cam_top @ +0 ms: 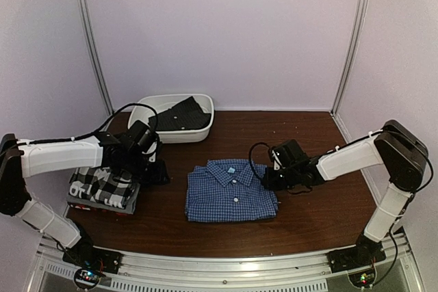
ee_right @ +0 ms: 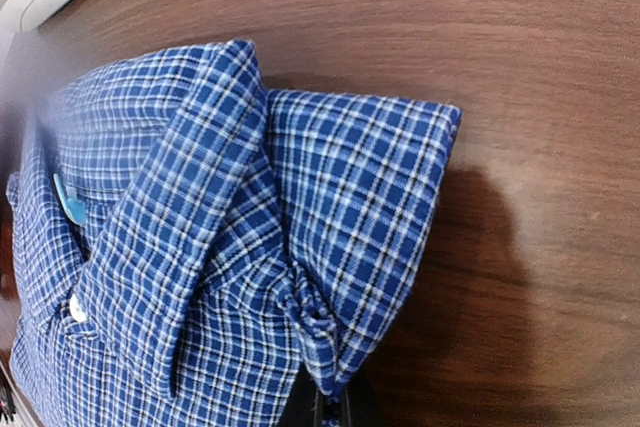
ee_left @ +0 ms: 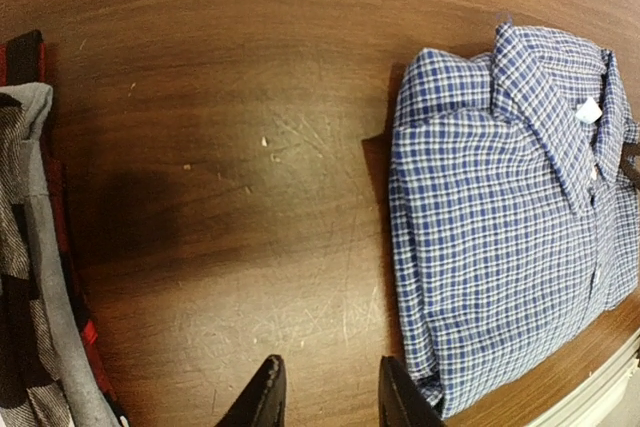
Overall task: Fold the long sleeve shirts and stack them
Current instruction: Move the square-folded shirt to the center of the board.
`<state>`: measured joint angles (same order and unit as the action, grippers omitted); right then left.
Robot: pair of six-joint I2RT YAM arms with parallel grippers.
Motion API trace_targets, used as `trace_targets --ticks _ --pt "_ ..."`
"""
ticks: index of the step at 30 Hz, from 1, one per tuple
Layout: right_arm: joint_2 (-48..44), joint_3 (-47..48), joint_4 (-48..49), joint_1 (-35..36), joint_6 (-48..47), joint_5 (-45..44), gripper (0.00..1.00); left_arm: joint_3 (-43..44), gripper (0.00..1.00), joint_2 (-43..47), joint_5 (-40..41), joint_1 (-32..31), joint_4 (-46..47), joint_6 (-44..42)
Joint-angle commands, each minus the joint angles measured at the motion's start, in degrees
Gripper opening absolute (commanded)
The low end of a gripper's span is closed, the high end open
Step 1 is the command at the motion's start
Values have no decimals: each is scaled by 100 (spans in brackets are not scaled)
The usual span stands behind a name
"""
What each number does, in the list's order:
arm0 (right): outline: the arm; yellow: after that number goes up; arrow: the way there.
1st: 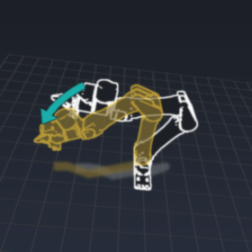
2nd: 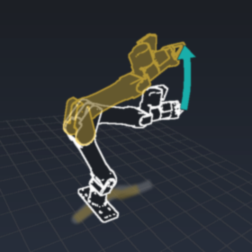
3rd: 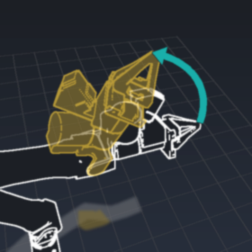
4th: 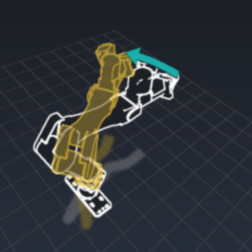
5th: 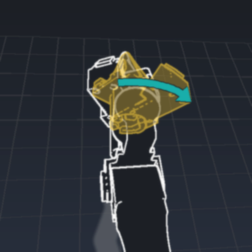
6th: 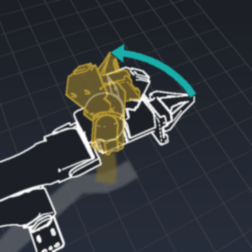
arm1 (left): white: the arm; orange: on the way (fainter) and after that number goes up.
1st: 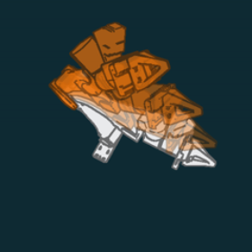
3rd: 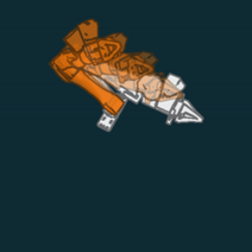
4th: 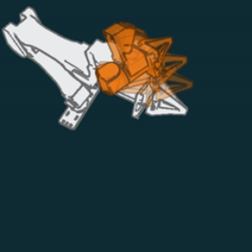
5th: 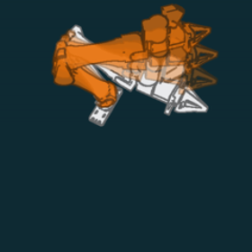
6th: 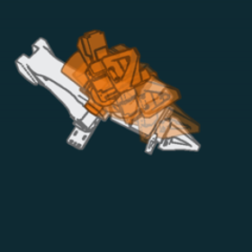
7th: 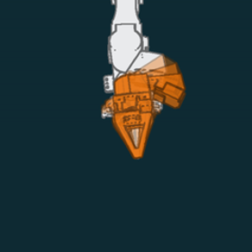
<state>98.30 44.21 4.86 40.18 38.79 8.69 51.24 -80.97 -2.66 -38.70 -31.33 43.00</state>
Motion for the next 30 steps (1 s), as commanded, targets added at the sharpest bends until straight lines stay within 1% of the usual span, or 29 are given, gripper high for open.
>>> trace_targets --ticks 1,7,11,16,19,20,22,24,25,27,30 --pt "-281 78 -680 -522 -399 -426 0 -25 33 95 -68 38 -53 -35" --pt "-713 310 -1465 -1365 -1018 -389 0 -39 33 -6 -32 38 -84 -14" --pt "-811 525 -1896 -1912 -1366 -391 0 25 33 -186 60 38 -152 0" --pt "-852 607 -2173 -2605 -1656 -488 0 159 33 -358 178 38 -264 -58" --pt "-839 607 -2217 -2980 -1784 -457 1 235 33 -423 468 38 -370 -115" --pt "-828 613 -2218 -3091 -1808 -410 5 271 33 -455 531 38 -414 -143" --pt "-826 628 -2181 -3223 -1852 -287 17 374 34 -521 665 38 -506 -188" --pt "-874 649 -2151 -3237 -1855 -240 32 466 34 -600 835 38 -627 -225" --pt "-917 646 -2117 -3234 -1844 -195 37 523 34 -648 905 38 -701 -238" --pt "-1065 610 -2031 -3238 -1789 -104 45 617 36 -743 1029 38 -845 -265" --pt "-1407 492 -1793 -3236 -1645 153 59 743 38 -891 1220 25 -1070 -262"
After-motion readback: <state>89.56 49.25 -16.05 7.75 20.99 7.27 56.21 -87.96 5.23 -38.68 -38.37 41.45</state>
